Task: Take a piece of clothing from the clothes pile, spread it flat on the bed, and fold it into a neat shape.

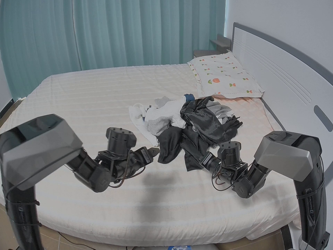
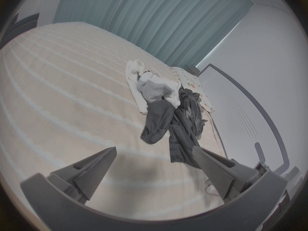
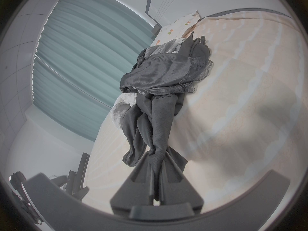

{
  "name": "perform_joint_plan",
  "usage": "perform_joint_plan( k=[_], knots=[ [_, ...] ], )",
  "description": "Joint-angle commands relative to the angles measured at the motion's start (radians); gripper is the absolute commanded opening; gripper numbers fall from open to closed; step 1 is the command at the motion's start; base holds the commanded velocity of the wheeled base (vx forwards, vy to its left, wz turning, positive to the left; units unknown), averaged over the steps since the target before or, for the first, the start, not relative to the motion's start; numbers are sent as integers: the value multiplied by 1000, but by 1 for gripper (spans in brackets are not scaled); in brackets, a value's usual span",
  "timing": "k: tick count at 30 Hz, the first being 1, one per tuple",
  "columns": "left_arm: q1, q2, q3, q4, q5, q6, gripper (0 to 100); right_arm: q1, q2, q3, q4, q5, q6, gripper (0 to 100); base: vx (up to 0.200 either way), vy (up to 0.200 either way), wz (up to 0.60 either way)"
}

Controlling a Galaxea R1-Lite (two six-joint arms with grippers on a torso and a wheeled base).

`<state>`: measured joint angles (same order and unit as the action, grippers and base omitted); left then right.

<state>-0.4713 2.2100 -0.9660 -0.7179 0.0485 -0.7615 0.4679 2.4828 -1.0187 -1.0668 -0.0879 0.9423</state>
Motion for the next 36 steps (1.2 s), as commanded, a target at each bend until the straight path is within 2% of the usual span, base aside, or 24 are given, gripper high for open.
perform_joint_plan(
  k=[1,9,12,14,15,26,36],
  knots=[
    [-46,221,-177,-15,25,-52,100,5,-2,23,-28,-4,7,0,0,0,0],
    [-35,280,-290,5,31,-52,100,-3,-30,68,-36,-4,10,0,0,0,0],
    [-35,324,-392,38,60,-52,100,-8,-28,77,-48,-6,10,0,0,0,0],
    [-33,326,-393,41,60,-52,100,-8,-28,78,-48,-4,10,0,0,0,0],
    [-33,341,-433,89,60,-52,100,-5,-28,95,-51,-4,12,0,0,0,0],
    [-38,456,-677,213,76,-52,100,-8,-50,178,-136,-7,9,0,0,0,0],
    [-36,497,-747,291,93,-52,100,-5,-47,180,-136,-6,9,0,0,0,0]
  ],
)
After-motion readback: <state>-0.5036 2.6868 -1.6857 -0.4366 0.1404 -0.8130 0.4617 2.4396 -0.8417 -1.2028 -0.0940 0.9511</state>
